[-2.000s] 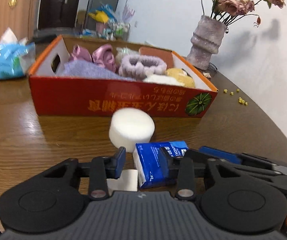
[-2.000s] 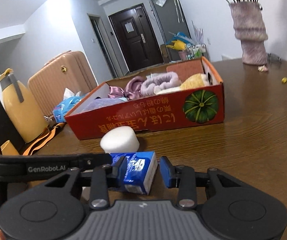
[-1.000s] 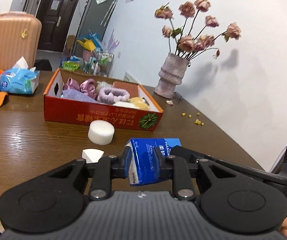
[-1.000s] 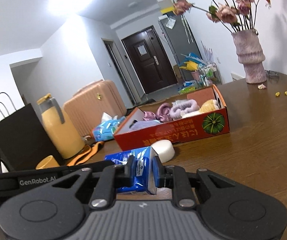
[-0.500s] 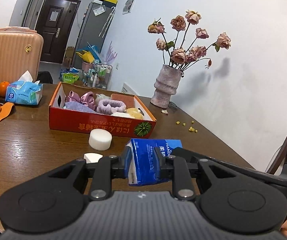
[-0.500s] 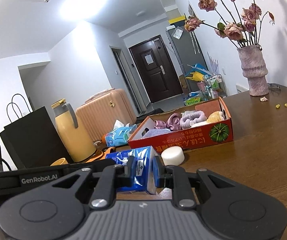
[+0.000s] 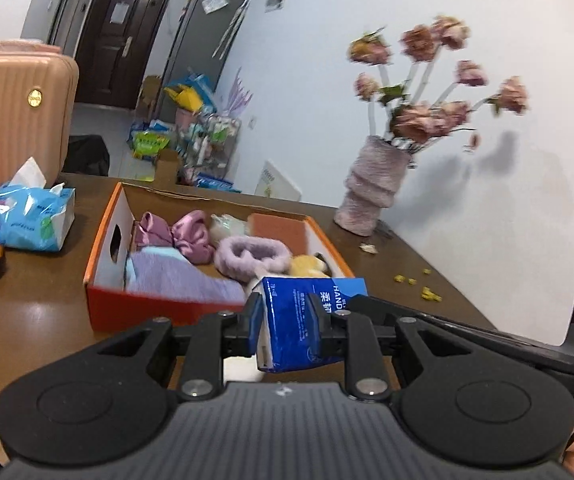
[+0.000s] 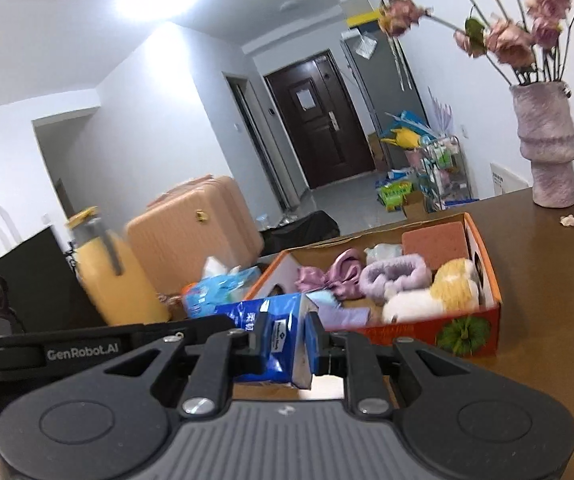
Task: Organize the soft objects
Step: 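Carry the blue milk carton with both grippers over the box, then lower the blue carton into the box and open both grippers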
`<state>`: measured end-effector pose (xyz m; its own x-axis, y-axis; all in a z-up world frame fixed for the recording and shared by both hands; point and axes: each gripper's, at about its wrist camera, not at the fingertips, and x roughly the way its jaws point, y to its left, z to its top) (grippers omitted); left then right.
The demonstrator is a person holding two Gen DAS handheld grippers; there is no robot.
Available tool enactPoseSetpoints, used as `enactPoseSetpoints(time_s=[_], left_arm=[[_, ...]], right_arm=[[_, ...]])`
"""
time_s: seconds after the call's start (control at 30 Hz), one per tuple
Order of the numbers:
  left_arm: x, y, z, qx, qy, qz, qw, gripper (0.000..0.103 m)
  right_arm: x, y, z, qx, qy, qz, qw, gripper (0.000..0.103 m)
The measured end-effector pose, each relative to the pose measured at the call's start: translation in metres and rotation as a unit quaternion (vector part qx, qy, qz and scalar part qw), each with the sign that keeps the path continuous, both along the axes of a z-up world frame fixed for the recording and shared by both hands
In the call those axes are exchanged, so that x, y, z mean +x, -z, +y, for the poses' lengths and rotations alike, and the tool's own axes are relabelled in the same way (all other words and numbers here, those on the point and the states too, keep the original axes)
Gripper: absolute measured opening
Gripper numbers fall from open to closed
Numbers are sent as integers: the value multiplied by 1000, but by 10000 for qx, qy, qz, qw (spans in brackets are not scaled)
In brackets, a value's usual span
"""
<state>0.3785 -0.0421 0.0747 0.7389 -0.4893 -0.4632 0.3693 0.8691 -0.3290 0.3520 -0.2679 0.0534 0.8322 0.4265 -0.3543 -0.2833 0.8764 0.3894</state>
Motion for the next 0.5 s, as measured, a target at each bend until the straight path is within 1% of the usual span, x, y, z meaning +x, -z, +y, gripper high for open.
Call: enactPoseSetpoints(time_s=[0.1,0.17,0.3,0.43,0.5], left_arm=[[53,9,-4,55,-119,182,9997,23],[86,19,-7,102,-204,312,9993,23],[149,47,-11,233,-365,733,9964,23],[187,71,-18,463,-424,997,9930,22],[196,81,-21,516,-380,1132,9915,21]], right_arm=[[52,4,3,-171,30,112,9998,18],[86,12,6,-280,46,214,9994,18],[153,38,14,-479,59,630,9968,18],[195,63,25,-817,209,1005,9914,18],[206,72,28,-941,275,1168,9883,15]])
